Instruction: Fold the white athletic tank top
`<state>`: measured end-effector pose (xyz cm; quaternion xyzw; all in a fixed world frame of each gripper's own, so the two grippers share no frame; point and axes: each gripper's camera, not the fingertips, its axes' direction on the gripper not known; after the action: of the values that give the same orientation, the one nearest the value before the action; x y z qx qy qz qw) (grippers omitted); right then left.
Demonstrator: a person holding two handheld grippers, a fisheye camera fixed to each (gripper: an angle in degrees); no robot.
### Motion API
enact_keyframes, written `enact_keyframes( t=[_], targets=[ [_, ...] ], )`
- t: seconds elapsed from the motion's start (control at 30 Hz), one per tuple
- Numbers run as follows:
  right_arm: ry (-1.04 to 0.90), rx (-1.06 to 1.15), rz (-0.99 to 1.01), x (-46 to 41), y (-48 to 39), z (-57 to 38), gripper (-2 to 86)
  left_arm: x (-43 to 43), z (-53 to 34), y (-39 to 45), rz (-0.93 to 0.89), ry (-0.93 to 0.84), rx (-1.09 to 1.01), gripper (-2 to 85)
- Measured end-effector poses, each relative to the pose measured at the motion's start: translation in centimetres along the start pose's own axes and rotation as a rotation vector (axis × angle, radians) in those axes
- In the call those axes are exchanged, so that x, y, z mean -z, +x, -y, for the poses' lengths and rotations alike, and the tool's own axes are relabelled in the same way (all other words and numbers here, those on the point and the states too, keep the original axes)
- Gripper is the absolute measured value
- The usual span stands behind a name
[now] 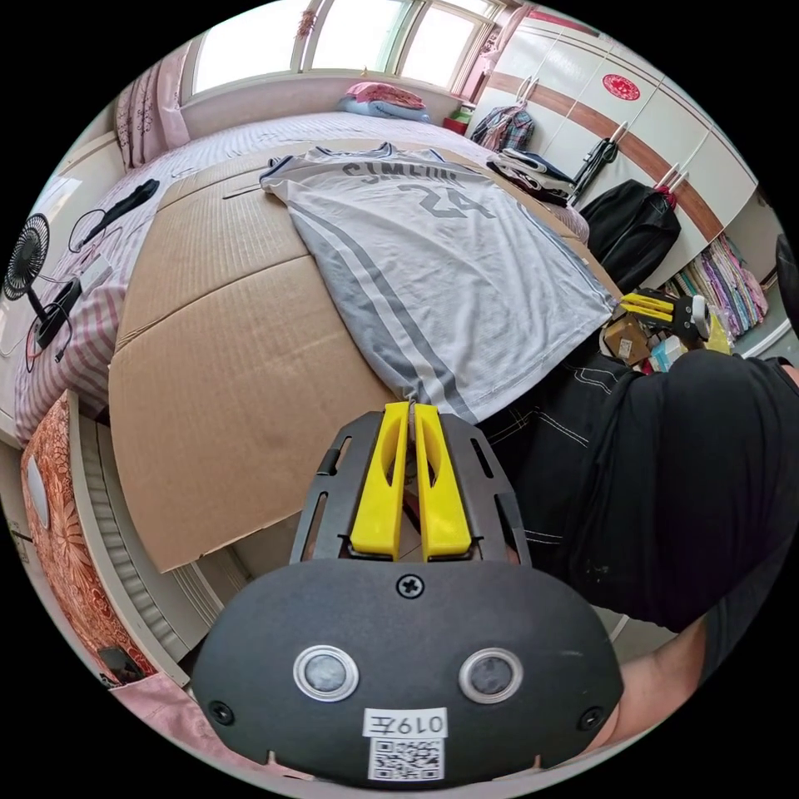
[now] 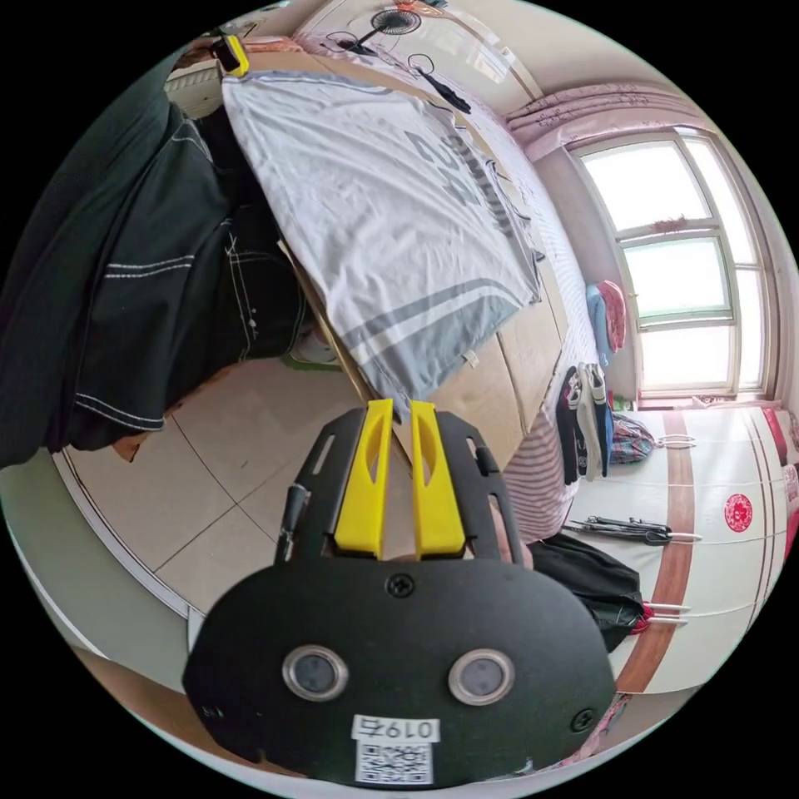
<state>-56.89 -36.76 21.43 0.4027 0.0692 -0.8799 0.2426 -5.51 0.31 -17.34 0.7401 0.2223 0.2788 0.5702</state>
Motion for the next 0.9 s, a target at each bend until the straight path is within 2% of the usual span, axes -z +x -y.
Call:
enact_keyframes(
  t=[0.2, 0.27, 0.43, 0.57, 0.77, 0.9],
  targets=[
    [-0.032, 0.056, -0.029, -1.1, -2.8, 3.1, 4.8, -0.7, -0.1, 1.1, -0.003, -0.004, -0.002, 1.3],
    [-0.028, 0.065, -0.012, -1.4, -3.7, 4.1, 1.3, -1.0, -0.2, 1.6, -0.005, -0.006, -0.004, 1.3],
    [-0.052, 0.033, -0.025, -1.9, -4.9, 4.9, -0.7, -1.2, -0.5, 2.7, -0.015, -0.02, -0.027, 1.3],
    [-0.048, -0.018, 0.063, -2.7, -5.5, 5.0, -0.9, -1.3, -0.8, 4.0, -0.04, -0.053, -0.076, 1.2],
    [-0.102, 0.036, 0.088, -6.4, -9.9, 7.0, -1.0, -2.0, -1.2, 4.4, -0.014, -0.142, -0.077, 1.1],
    [-0.098, 0.009, 0.154, -7.8, -10.7, 7.1, -1.0, -1.0, -2.2, 4.3, -0.034, -0.105, -0.063, 1.2]
  ],
)
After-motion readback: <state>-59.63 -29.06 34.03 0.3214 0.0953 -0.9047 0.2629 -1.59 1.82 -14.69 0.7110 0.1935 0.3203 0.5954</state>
